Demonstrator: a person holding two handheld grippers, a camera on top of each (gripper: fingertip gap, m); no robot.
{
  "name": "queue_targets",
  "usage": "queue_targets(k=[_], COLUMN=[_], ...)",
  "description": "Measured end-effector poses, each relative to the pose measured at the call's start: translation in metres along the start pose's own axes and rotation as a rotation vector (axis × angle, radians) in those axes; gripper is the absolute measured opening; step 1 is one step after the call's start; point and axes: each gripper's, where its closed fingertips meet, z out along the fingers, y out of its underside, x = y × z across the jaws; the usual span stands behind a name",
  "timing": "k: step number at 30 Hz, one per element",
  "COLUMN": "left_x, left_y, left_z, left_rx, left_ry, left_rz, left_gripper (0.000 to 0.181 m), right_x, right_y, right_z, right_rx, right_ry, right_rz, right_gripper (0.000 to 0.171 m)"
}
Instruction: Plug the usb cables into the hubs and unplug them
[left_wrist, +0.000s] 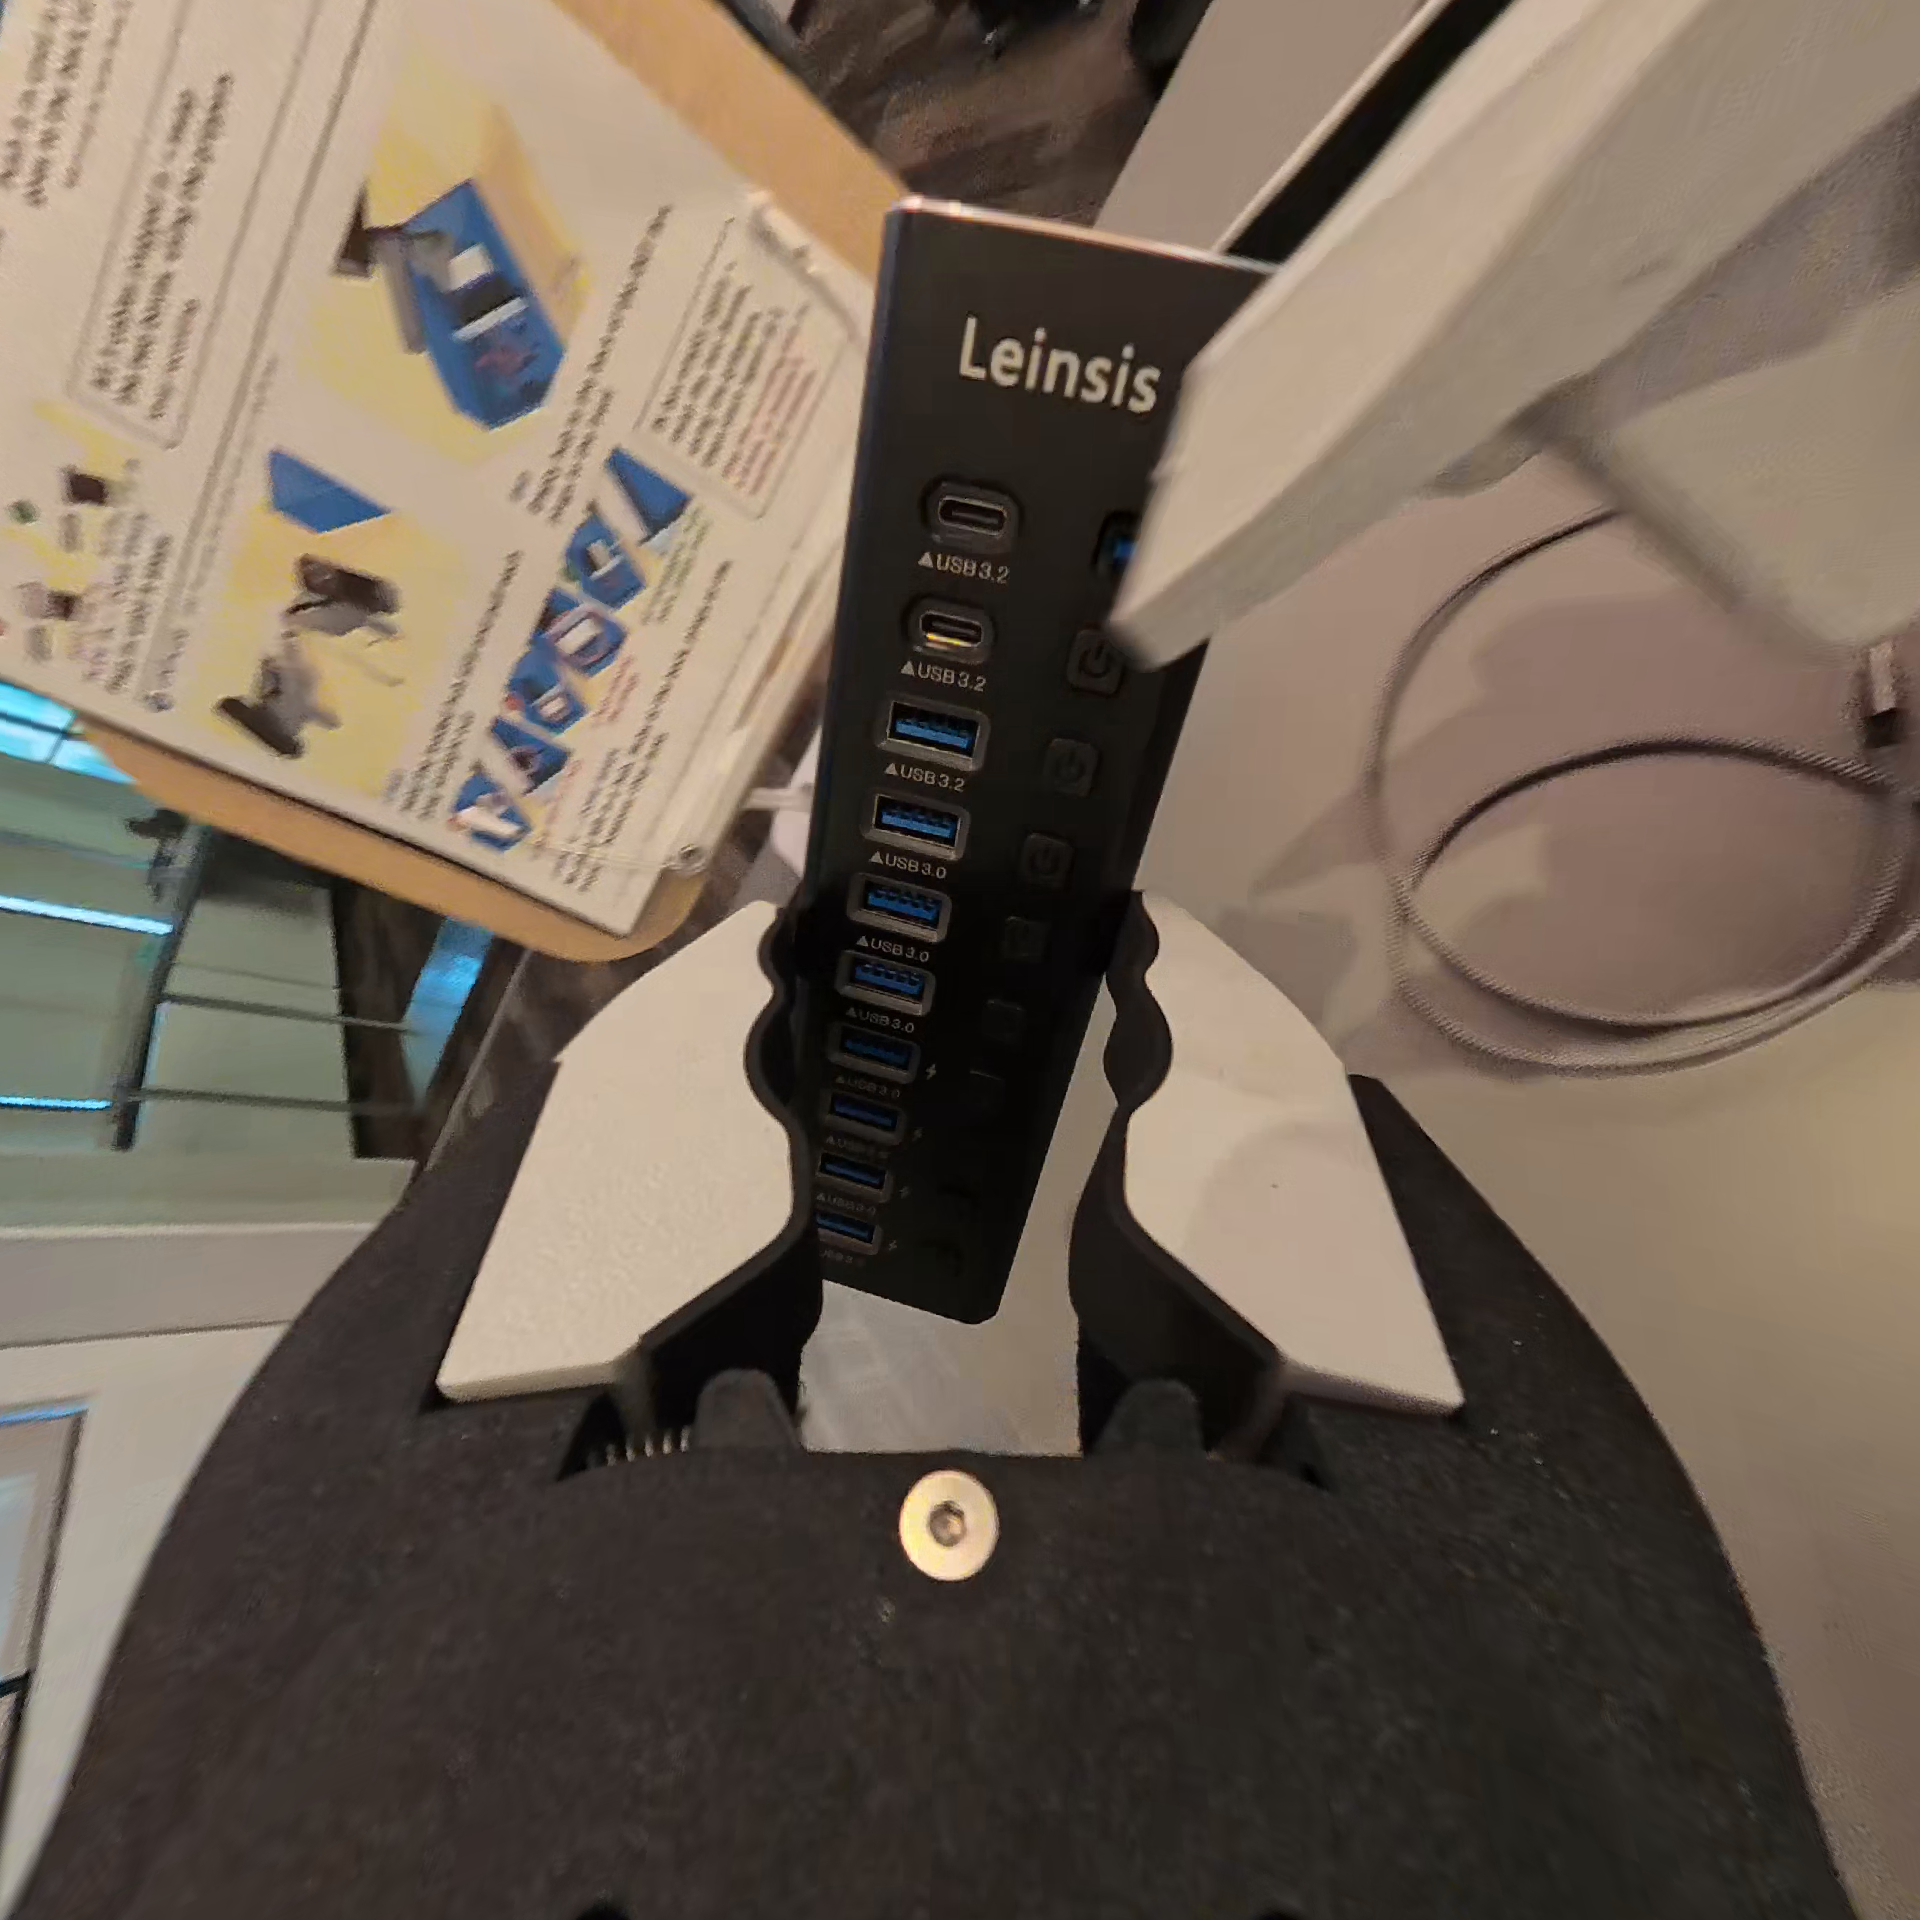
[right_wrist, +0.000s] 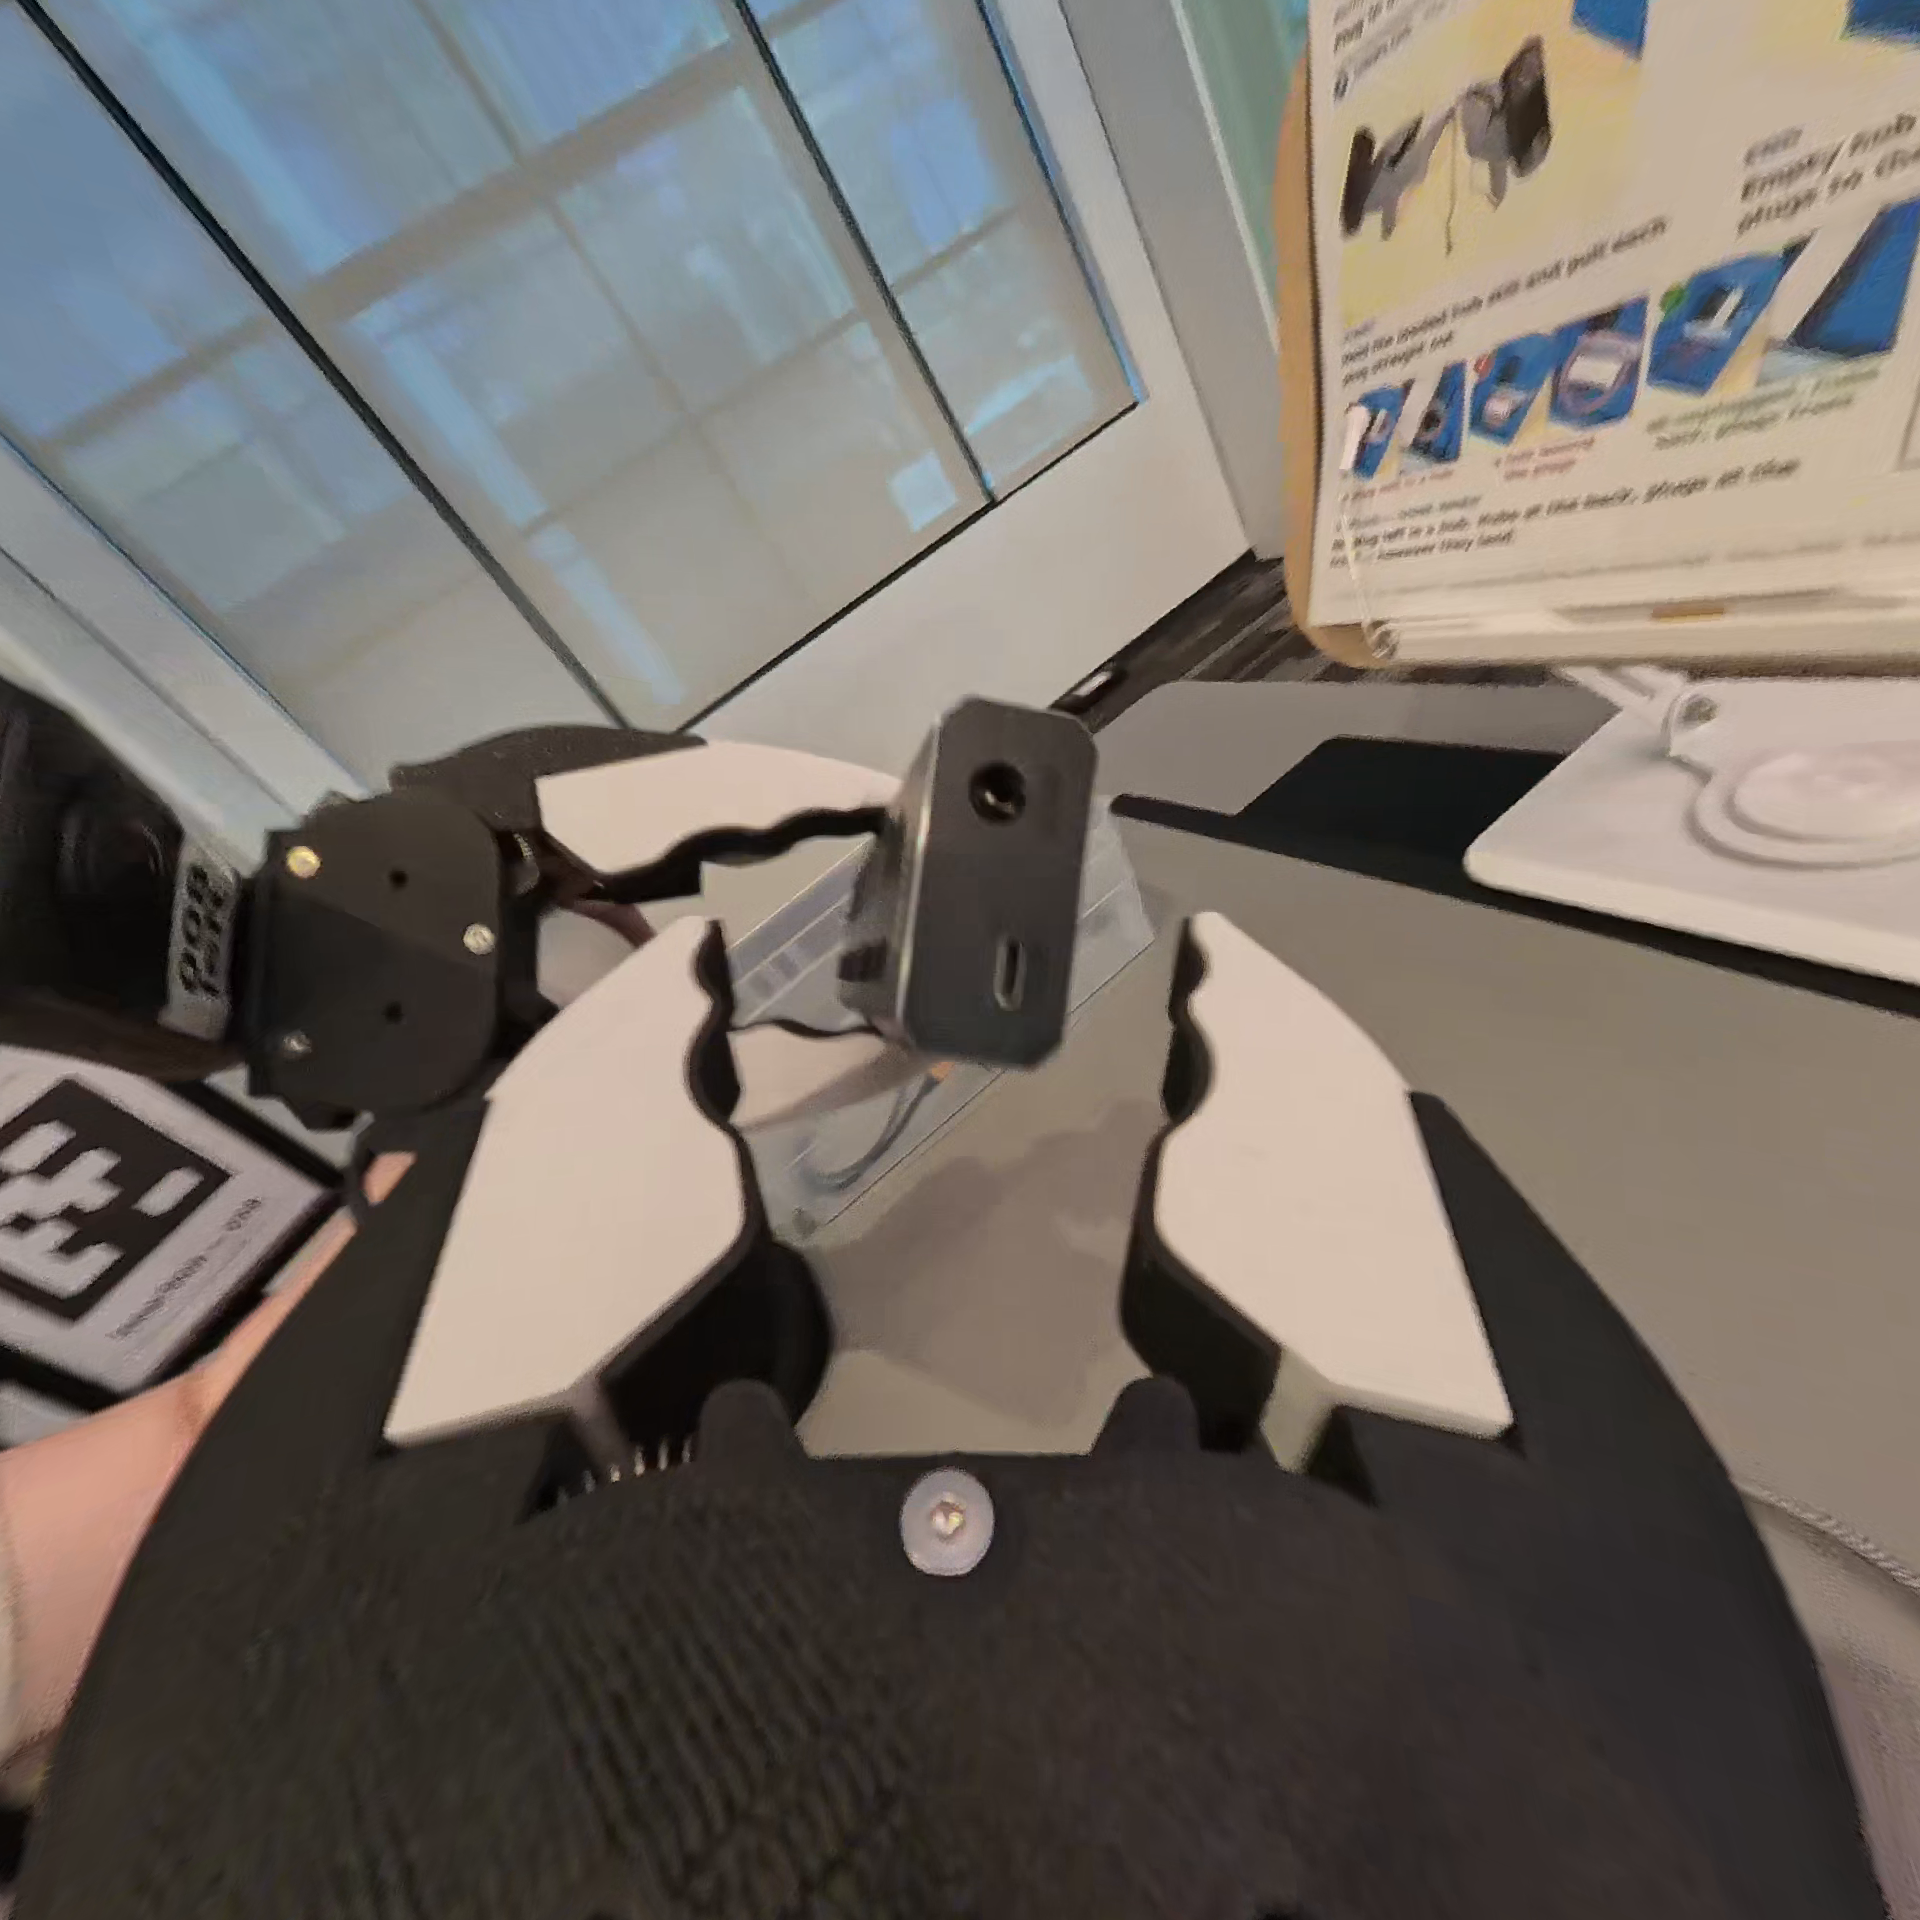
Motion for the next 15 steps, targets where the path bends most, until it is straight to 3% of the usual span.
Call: queue_targets(k=[1,2,8,12,15], left_x=[0.009,0.016,0.031,0.036,0.049], left_y=[-0.003,-0.005,0.019,0.044,0.054], left_z=[0.004,0.008,0.027,0.050,0.068], left_rx=[0.011,0.023,0.057,0.103,0.144], left_ry=[0.006,-0.001,-0.018,0.012,0.122], left_rz=[-0.009,-0.023,-0.163,-0.402,-0.577], left_gripper=[0.058,0.058,0.058,0.059,0.058], right_x=[-0.002,0.001,0.011,0.023,0.037], right_y=[0.006,0.009,0.032,0.051,0.067], right_z=[0.000,-0.003,0.014,0.043,0.054], right_rx=[-0.041,-0.064,-0.262,-0.578,-0.842], right_ry=[-0.055,-0.080,-0.037,-0.024,-0.064], right_rz=[0.022,0.026,-0.211,-0.407,-0.564], right_gripper=[0.051,0.031,0.030,0.030,0.030])
